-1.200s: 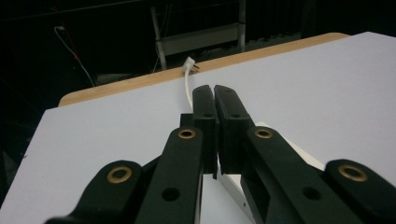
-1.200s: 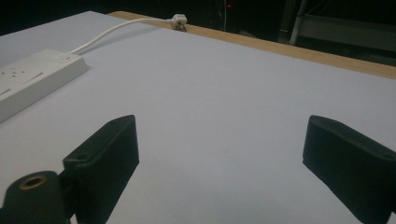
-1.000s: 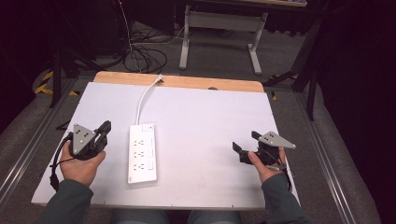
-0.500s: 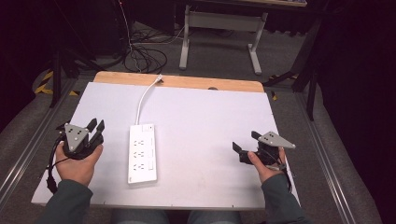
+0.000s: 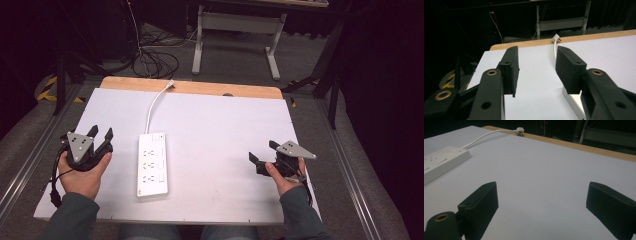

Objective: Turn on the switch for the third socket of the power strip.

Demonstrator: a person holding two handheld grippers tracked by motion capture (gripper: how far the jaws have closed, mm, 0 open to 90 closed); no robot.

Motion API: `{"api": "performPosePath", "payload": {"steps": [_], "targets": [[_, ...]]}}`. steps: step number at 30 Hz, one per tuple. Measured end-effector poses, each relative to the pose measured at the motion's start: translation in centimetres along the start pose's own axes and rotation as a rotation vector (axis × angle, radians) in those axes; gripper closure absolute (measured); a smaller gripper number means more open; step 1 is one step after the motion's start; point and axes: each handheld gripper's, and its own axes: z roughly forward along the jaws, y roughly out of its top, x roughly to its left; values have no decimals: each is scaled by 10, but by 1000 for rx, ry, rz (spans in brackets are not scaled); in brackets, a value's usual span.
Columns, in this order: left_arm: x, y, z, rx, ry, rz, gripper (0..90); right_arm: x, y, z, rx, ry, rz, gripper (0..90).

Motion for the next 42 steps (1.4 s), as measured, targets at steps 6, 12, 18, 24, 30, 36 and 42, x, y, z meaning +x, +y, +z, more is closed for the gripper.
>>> {"api": "performPosePath", "payload": {"steps": [6, 12, 18, 24, 30, 36, 42], "targets": [[-1, 0, 0, -2, -7, -17, 408, 1, 0, 0, 2, 1, -1, 111], [-2, 0, 2, 2, -7, -27, 334, 1, 0, 0, 1, 2, -2, 111], [-3, 1, 2, 1, 6, -29, 246, 1, 0, 0, 2, 1, -2, 112], [-3, 1, 2, 1, 18, -40, 158, 1, 0, 0, 3, 1, -2, 112], [-3, 1, 2, 2, 15, -43, 115, 1, 0, 0, 2, 2, -4, 112], [-3, 1, 2, 0, 11, -56, 56, 1, 0, 0, 1, 1, -2, 111], [-3, 1, 1, -11, -14, -42, 24, 1, 0, 0, 2, 1, -4, 111]]}}
